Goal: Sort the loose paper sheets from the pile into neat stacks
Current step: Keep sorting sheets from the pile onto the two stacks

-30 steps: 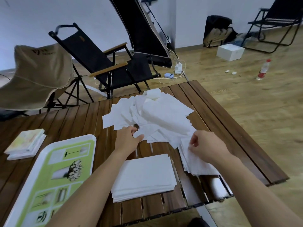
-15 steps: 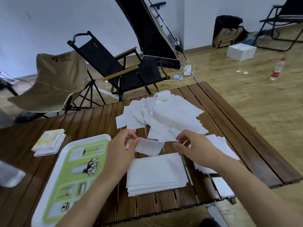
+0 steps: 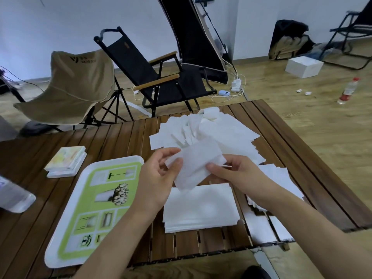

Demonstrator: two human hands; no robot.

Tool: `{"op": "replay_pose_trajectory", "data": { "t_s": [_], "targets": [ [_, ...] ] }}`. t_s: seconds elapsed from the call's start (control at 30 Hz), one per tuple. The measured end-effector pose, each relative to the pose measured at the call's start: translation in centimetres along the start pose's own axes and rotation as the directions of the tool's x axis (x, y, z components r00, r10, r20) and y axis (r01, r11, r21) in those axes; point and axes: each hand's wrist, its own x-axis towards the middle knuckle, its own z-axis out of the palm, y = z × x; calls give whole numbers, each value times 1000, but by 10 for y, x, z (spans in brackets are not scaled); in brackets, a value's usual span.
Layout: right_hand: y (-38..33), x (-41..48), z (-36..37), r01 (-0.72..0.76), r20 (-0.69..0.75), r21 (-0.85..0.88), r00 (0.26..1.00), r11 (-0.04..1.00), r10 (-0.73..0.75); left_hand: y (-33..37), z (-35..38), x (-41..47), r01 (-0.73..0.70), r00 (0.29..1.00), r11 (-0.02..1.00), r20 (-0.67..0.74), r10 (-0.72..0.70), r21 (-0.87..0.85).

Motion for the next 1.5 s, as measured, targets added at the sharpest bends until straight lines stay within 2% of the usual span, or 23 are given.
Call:
{"op": "replay_pose_trajectory", "data": {
  "t_s": [0.1, 0.2, 0.3, 0.4, 0.47, 0.53, 0.6, 0.67, 0.73, 0.8, 0.87, 1.03, 1.17, 1.27, 1.33, 1.4, 1.43, 1.5],
  "targets": [
    [0, 1, 3, -63, -27, 158, 997, 985, 68, -5, 4, -3, 98, 995, 995, 14, -98, -18],
    [-1, 0, 7, -93, -88, 337, 988, 937, 129, -2, 13, -7, 204, 979, 970, 22, -203, -129],
    [2, -4, 8, -119, -150, 404, 969, 907, 194, -1, 24, -14, 343, 939, 913, 90, -331, -221],
    [8, -11, 12, -152, -134, 314, 970, 937, 202, -4, 36, -24, 406, 908, 902, 177, -380, -147],
    [7, -13, 5, -136, -231, 215, 955, 967, 186, -4, 42, -27, 420, 894, 900, 226, -388, -117],
    [5, -13, -21, -118, -388, -36, 917, 992, 95, -5, 44, -27, 420, 887, 902, 253, -385, -97],
    [5, -15, -58, -200, -469, -387, 883, 900, -6, -7, 44, -27, 392, 891, 920, 259, -373, -22],
    [13, -21, -90, -328, -491, -555, 871, 765, 17, -10, 44, -27, 368, 895, 929, 256, -365, 37],
    [24, -27, -110, -368, -443, -493, 886, 788, 137, -11, 43, -27, 359, 895, 931, 259, -363, 66],
    [26, -31, -116, -360, -330, -289, 907, 887, 261, -12, 44, -27, 353, 892, 932, 272, -362, 81],
    [31, -29, -120, -373, -294, -193, 904, 907, 309, -12, 45, -26, 350, 888, 933, 285, -360, 89],
    [54, -20, -129, -480, -396, -377, 857, 792, 331, -17, 47, -28, 329, 888, 938, 300, -347, 111],
    [55, -16, -134, -495, -446, -436, 844, 751, 297, -26, 46, -25, 249, 915, 951, 276, -294, 186],
    [54, -14, -132, -526, -466, -494, 833, 692, 300, -40, 46, -16, 97, 962, 926, 205, -182, 366],
    [51, -13, -129, -574, -521, -572, 806, 586, 281, -49, 50, 2, -68, 979, 824, 195, -52, 562],
    [48, -10, -127, -609, -578, -654, 785, 449, 224, -64, 55, 28, -222, 967, 692, 248, 64, 687],
    [46, -8, -125, -616, -597, -673, 779, 409, 190, -74, 58, 43, -286, 954, 614, 281, 107, 736],
    [41, -6, -122, -607, -622, -680, 775, 413, 115, -93, 62, 72, -367, 930, 489, 329, 165, 791]
  ]
}}
